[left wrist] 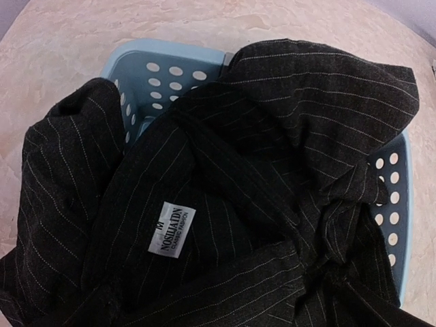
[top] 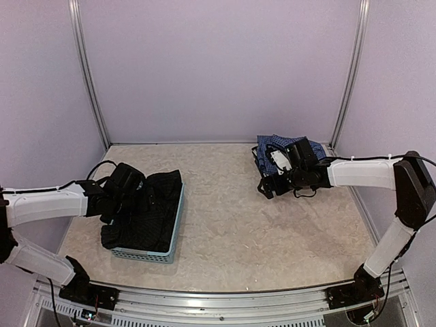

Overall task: Fold and stack the long sleeve shirts
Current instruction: Pick up the crumpled shirt from the bin.

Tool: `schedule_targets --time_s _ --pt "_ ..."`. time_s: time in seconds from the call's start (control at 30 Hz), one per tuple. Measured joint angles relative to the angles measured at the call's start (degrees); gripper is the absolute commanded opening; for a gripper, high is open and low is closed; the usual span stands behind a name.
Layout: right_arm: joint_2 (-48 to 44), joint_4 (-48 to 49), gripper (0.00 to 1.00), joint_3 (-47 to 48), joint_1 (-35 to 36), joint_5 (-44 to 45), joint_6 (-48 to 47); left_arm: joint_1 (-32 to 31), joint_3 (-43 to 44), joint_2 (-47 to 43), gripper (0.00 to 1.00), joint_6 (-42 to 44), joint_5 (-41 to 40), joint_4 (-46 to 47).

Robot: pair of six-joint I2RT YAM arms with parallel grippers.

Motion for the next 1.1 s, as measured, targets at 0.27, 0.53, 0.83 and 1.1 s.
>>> schedule_targets --time_s 0.27,0.53,0.83,1.1 --pt "0.00 0.96 0.99 -1.40 0.24 -1.22 0.55 -0.17 -0.13 5.09 0.89 -2.21 -4.70 -2.64" --pt "0.00 1.49 0.99 -2.16 0.61 -1.27 0.68 -1.07 -0.11 10.75 0.60 -1.03 -5.70 -1.22" --pt "0.00 1.70 0.99 -2.64 0.63 -1.27 0.79 -2.38 0.48 12.57 0.18 0.87 -4.24 0.85" --pt "-0.07 1.66 0.99 -2.71 0.63 -1.25 0.85 -2.99 4.33 10.47 0.00 3.52 -2.71 -0.87"
